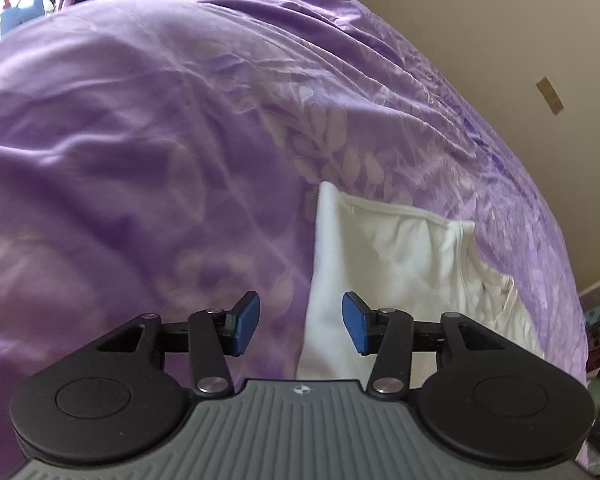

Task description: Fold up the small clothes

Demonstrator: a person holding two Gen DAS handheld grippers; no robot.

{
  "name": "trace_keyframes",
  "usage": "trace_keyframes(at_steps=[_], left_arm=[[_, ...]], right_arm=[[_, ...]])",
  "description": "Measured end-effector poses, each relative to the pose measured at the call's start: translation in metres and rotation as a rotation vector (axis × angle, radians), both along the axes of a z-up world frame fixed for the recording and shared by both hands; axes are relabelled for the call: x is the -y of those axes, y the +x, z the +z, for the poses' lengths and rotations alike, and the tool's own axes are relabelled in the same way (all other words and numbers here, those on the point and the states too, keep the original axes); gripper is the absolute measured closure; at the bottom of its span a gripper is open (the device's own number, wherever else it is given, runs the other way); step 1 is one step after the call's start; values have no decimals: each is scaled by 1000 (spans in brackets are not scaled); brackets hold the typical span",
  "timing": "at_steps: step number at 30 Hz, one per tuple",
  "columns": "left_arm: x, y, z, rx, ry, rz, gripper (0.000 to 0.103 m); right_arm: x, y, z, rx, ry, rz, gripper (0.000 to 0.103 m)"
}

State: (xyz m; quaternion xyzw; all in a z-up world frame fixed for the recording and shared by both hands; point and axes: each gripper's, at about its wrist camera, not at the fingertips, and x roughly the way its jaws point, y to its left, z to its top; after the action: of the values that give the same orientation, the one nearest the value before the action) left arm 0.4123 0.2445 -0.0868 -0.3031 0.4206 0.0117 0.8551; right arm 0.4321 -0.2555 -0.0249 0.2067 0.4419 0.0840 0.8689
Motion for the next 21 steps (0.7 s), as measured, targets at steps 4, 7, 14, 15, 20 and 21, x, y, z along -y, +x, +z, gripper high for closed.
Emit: trace_keyframes(at_steps=[4, 7, 14, 15, 20, 21], left_arm=[[3, 23, -15, -16, 6, 13, 48], [4, 33, -19, 3, 27, 22, 63], [12, 23, 18, 155, 141, -12, 103], [12, 18, 25, 188, 157, -21, 103], [10, 27, 24, 154, 291, 8, 103], [7, 29, 20, 135, 263, 6, 103]], right_arm=[[13, 9, -19, -9, 0, 10, 102], [17, 7, -21, -19, -5, 18, 102], [21, 4, -15, 15, -18, 44, 102], [21, 2, -11, 33, -24, 51, 102], [26, 10, -23, 30, -164, 25, 102], [26, 15, -34, 0, -172, 26, 102]])
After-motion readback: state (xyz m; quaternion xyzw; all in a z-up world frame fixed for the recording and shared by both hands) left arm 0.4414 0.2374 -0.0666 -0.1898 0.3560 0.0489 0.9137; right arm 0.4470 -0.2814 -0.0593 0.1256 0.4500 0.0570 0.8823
